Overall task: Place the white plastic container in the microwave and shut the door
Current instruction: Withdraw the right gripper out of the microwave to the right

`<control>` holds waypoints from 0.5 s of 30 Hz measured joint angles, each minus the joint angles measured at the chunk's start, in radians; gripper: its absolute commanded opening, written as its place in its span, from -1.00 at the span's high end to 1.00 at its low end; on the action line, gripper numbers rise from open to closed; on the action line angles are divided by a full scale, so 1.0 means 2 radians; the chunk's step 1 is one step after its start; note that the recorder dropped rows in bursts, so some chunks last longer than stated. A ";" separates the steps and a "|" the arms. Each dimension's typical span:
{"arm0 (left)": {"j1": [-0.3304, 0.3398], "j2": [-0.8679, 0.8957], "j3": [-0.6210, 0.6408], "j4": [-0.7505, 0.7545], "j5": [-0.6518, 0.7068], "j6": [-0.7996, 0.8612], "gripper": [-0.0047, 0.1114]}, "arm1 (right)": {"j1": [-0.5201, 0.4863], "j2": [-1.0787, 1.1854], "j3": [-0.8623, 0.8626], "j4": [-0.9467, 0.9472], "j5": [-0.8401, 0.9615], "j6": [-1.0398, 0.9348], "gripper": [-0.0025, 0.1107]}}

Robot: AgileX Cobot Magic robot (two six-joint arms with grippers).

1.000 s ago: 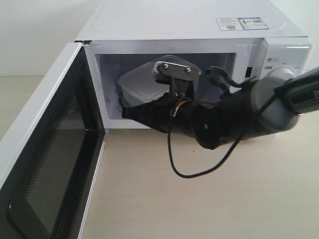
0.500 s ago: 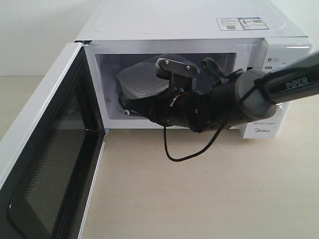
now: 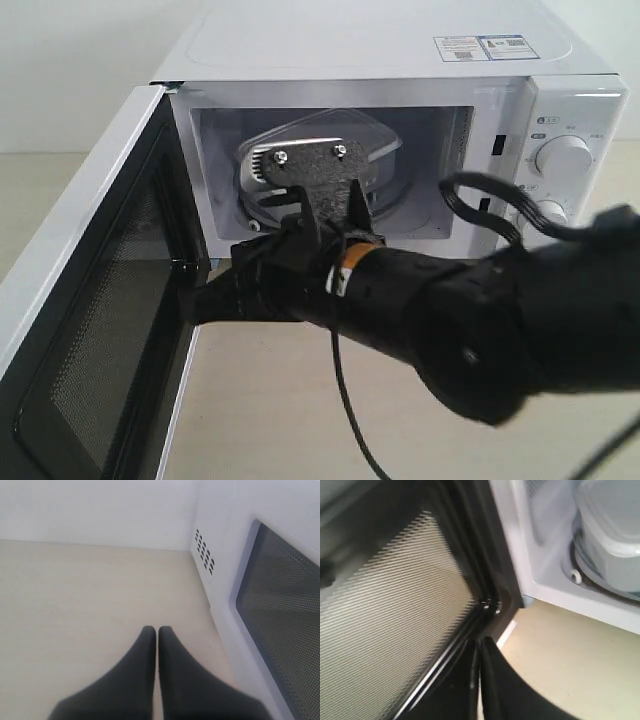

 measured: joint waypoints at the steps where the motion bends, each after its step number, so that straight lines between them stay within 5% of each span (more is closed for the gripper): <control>1: 0.000 0.000 0.000 0.000 0.000 0.000 0.84 | 0.008 -0.016 0.019 0.000 -0.018 -0.003 0.96; 15: 0.000 0.000 0.000 0.000 0.000 0.000 0.84 | 0.016 -0.135 0.130 0.004 -0.071 -0.066 0.96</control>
